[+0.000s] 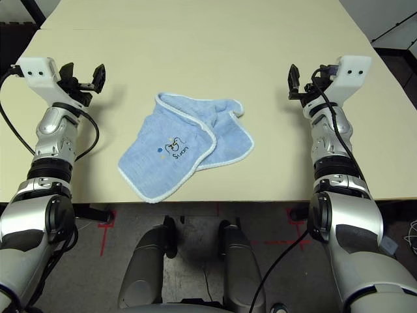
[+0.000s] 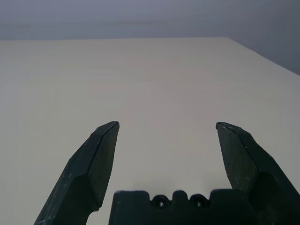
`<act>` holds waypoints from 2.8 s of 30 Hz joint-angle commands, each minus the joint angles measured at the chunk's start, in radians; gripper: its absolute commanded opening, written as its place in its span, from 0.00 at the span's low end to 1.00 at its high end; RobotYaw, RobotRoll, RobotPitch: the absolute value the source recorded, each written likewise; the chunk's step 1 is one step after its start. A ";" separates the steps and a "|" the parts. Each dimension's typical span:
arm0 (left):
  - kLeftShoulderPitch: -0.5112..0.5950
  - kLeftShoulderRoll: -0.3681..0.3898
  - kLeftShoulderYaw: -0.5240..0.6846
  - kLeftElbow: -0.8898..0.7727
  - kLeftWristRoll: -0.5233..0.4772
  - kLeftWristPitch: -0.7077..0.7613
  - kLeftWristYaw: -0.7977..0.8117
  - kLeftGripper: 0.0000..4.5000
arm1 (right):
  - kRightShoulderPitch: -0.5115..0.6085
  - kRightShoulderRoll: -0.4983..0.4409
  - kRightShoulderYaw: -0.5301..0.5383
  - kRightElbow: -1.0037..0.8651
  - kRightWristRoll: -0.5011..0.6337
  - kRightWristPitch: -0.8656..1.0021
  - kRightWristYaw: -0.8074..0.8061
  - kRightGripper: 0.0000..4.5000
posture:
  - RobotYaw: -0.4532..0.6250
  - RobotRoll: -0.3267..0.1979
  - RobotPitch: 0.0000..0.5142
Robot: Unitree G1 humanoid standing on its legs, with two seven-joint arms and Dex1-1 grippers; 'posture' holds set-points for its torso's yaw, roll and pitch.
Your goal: Fold the towel and set it aside.
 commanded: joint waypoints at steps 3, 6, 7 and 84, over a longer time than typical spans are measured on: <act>0.012 -0.001 -0.001 0.012 0.003 0.005 0.009 1.00 | 0.008 -0.002 -0.005 -0.006 -0.003 0.001 -0.011 1.00 | 0.43 0.62 0.38; 0.007 0.002 -0.005 0.016 0.005 0.010 0.003 1.00 | 0.012 0.000 -0.006 -0.014 -0.001 0.001 -0.014 1.00 | 0.43 0.62 0.39; 0.004 0.003 -0.008 0.017 0.007 0.013 0.001 1.00 | 0.016 0.000 -0.007 -0.018 0.001 0.000 -0.014 1.00 | 0.44 0.62 0.40; 0.001 0.142 -0.225 -0.339 -0.096 0.379 -0.999 1.00 | -0.339 -0.097 0.424 0.187 -0.367 0.577 0.616 1.00 | 0.56 0.62 0.59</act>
